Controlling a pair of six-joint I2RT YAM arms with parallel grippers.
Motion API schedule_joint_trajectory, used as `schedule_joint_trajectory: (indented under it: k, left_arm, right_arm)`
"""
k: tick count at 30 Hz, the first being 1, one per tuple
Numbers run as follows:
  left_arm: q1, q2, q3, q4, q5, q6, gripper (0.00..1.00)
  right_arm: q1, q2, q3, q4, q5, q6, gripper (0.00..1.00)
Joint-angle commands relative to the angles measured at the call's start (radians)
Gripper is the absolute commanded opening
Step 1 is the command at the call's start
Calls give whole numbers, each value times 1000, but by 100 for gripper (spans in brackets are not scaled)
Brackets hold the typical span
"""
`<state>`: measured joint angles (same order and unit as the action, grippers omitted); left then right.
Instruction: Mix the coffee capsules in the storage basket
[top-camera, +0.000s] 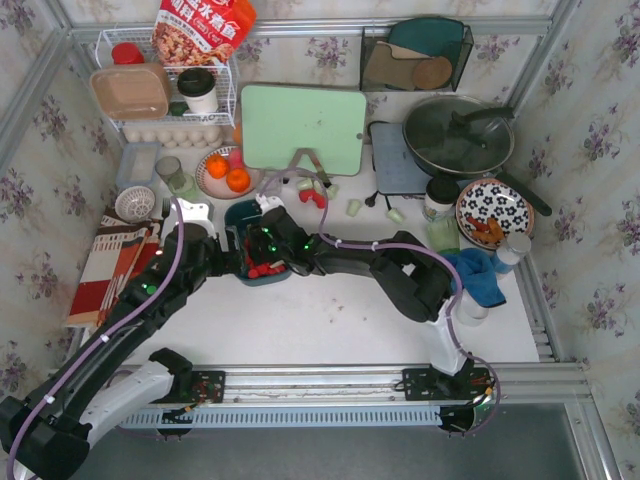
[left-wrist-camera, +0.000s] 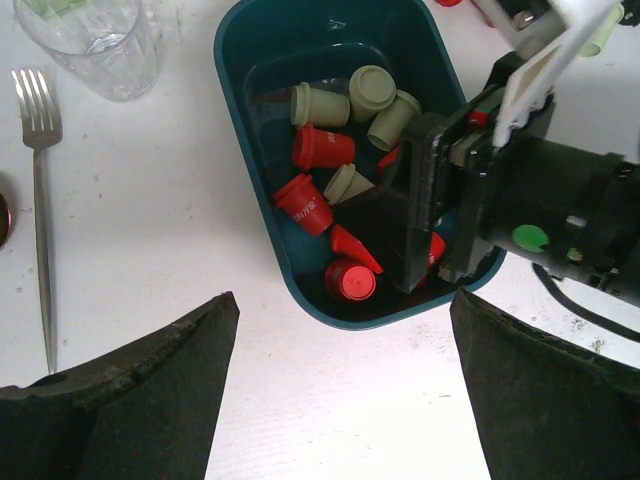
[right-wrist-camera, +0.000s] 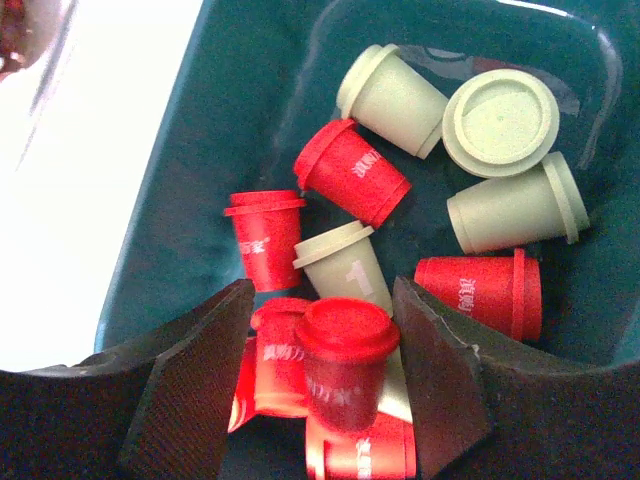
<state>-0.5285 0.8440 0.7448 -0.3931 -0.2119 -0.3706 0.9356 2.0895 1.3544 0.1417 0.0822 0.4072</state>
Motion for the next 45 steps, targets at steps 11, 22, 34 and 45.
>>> schedule_joint_trajectory:
  k: [11,22,34,45]
  left_arm:
    - [1,1,15,12,11,-1,90]
    - [1,62,45,57,51,-10,90]
    - [-18,280,178,85,114,-10,89]
    - [-27,297,196,71,109,-3,89]
  right_arm:
    - [-17,-293,-124,-10,246,-143,69]
    - [-311,-466,-346,10,336,-207,73]
    - [-664,-323,-353,57,172,-192,75]
    - [-724,-177,-178,-132,99,-148,73]
